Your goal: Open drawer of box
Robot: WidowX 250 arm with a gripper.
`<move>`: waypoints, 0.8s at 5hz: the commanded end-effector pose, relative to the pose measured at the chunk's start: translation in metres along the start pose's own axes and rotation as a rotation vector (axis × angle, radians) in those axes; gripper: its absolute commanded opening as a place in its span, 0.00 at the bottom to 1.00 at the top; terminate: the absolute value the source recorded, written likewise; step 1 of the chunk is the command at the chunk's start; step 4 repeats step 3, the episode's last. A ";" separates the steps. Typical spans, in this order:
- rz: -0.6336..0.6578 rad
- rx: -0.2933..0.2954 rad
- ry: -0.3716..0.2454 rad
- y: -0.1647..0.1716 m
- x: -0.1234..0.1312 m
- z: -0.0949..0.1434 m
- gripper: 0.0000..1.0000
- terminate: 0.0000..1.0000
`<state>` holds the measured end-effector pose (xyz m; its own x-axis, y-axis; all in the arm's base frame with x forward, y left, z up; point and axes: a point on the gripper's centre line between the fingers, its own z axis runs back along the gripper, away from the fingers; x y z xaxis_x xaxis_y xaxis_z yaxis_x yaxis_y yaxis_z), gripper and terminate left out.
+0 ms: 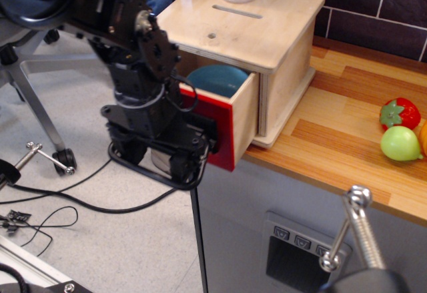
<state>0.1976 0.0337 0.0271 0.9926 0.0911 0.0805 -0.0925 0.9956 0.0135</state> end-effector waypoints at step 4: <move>0.022 0.007 0.163 0.006 -0.030 0.002 1.00 1.00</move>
